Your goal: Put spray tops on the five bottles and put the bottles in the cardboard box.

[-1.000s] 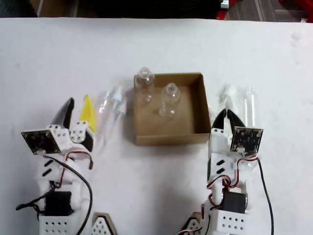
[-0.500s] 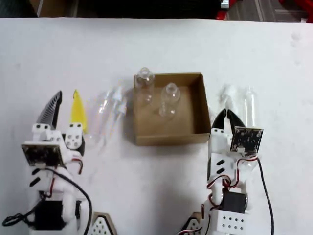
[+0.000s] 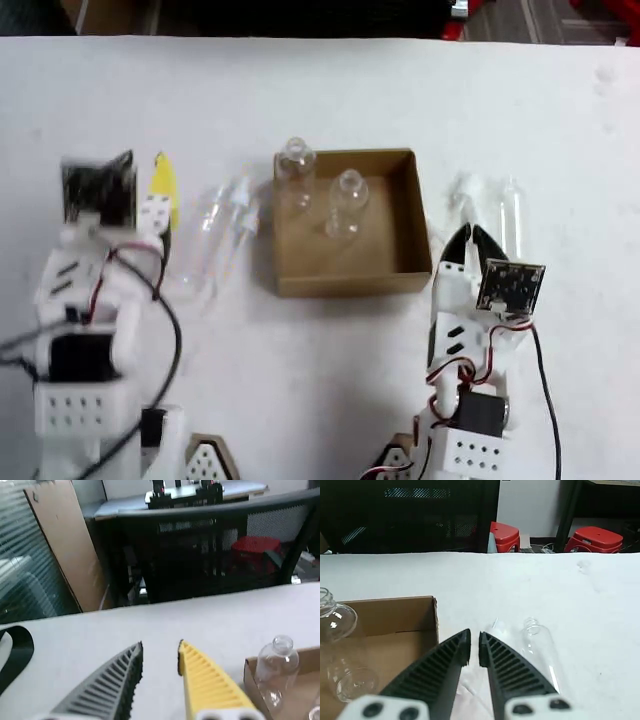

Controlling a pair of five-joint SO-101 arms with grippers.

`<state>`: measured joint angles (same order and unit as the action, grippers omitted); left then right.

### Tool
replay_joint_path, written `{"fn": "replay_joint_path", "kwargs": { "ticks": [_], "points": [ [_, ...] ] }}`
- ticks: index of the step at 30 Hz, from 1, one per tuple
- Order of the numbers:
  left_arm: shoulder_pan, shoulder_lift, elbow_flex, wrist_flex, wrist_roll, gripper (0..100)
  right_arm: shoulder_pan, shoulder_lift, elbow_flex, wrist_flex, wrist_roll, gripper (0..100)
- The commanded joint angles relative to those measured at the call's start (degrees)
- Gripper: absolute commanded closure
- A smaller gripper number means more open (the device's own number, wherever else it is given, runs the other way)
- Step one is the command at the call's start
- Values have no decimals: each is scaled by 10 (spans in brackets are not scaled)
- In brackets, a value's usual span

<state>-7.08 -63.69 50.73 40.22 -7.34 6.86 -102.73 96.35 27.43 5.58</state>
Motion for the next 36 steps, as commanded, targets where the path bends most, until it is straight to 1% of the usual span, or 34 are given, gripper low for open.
{"fn": "replay_joint_path", "kwargs": {
  "ticks": [1, 7, 10, 19, 24, 27, 29, 36],
  "points": [
    [11, 137, -125, 50, -5, 888, 7, 0, 4, -14, -3, 981],
    [14, 355, -300, 138, -5, 888, 7, 0, 4, -14, -3, 981],
    [16, 461, -368, 171, -6, 888, 7, 0, 4, -14, -3, 981],
    [20, 736, -561, 227, -6, 889, 7, 1, 4, -14, -3, 981],
    [33, 857, -667, 268, -10, 885, 7, 1, 4, -14, -3, 981],
    [38, 919, -740, 309, -39, 832, 7, 1, 4, -14, -3, 981],
    [36, 959, -787, 330, -28, 803, 7, 1, 4, -14, -3, 981],
    [23, 1084, -933, 401, -25, 812, 7, 1, 4, -14, -3, 981]
  ]
}}
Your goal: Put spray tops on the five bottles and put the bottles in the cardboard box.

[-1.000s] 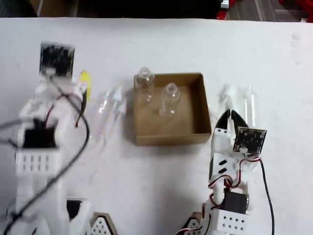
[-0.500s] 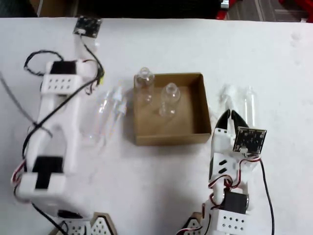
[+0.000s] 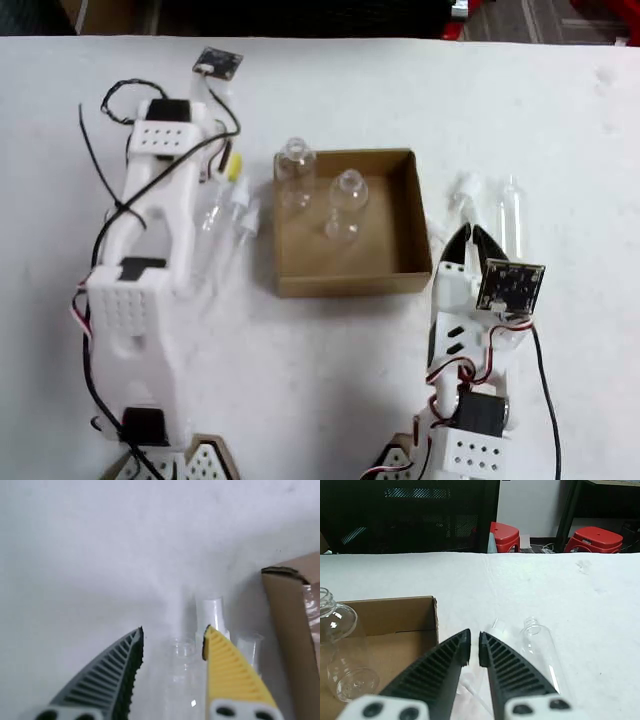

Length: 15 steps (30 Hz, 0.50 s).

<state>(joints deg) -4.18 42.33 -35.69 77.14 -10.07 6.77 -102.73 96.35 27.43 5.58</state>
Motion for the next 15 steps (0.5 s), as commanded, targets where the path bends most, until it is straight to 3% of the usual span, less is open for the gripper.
{"fn": "replay_joint_path", "kwargs": {
  "ticks": [1, 15],
  "points": [
    [-4, 38, -87, 45, 3, 812, 8, 1, 4, -14, -3, 981],
    [-3, 180, -325, 216, 1, 812, 8, 1, 4, -14, -3, 981]
  ]
}}
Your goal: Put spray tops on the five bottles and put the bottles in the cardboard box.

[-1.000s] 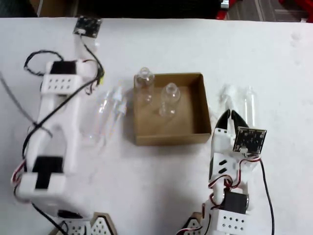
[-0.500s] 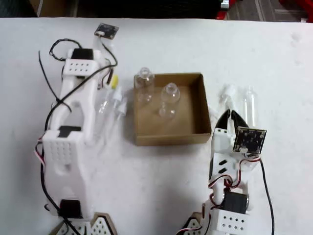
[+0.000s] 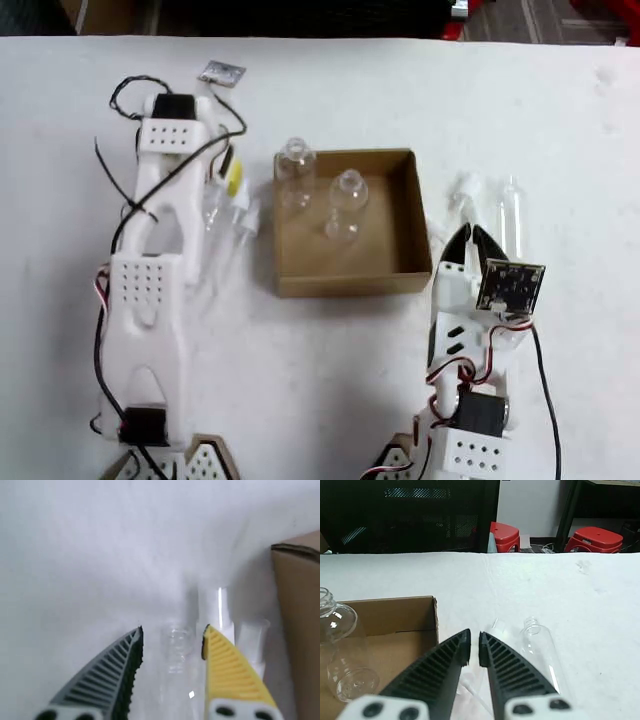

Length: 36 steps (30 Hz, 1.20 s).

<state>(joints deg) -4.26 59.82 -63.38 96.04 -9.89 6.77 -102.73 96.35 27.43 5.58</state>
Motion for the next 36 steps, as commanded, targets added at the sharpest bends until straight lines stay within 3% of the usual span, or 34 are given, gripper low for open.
{"fn": "replay_joint_path", "kwargs": {
  "ticks": [1, 10, 17, 25, 31, 36],
  "points": [
    [-3, 14, -58, 31, -1, 812, 8, 1, 4, -14, -3, 981],
    [-2, 70, -108, 31, 4, 814, 8, 1, 4, -14, -3, 981],
    [-2, 71, -152, 50, 5, 982, 8, 1, 4, -14, -3, 981],
    [-2, 73, -157, 57, 5, 853, 9, 1, 4, -14, -3, 981],
    [-4, 69, -163, 60, 5, 980, 10, 1, 4, -14, -3, 981],
    [-2, 65, -159, 60, 5, 980, 10, 1, 4, -14, -3, 981]
  ]
}}
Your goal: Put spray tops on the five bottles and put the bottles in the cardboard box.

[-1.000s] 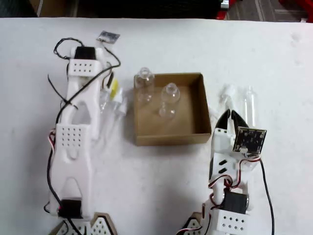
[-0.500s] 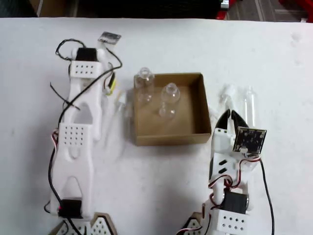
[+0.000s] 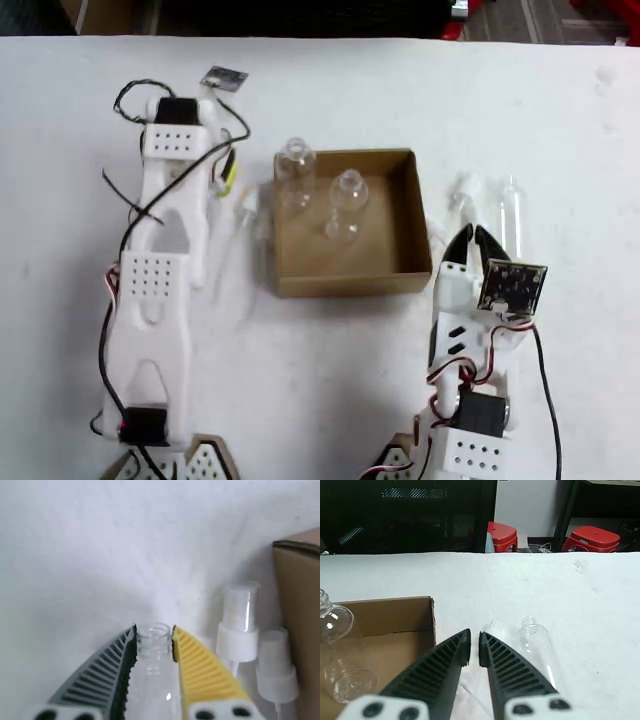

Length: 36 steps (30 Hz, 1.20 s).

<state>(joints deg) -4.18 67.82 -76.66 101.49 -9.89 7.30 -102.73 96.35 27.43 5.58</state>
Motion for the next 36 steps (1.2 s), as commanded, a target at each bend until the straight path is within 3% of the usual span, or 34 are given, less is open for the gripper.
{"fn": "replay_joint_path", "kwargs": {
  "ticks": [1, 10, 15, 30, 36],
  "points": [
    [-3, -15, -29, 6, 5, 980, 5, 1, 4, -14, -3, 981],
    [-3, -138, -4, 10, 11, 980, 5, 1, 4, -14, -3, 981],
    [3, -253, 115, 9, 74, 980, 6, 1, 4, -14, -3, 981],
    [10, -574, 366, 8, 75, 980, 6, 1, 4, -14, -3, 981],
    [63, -727, 520, 5, 76, 980, 4, 1, 4, -13, -3, 981]
  ]
}}
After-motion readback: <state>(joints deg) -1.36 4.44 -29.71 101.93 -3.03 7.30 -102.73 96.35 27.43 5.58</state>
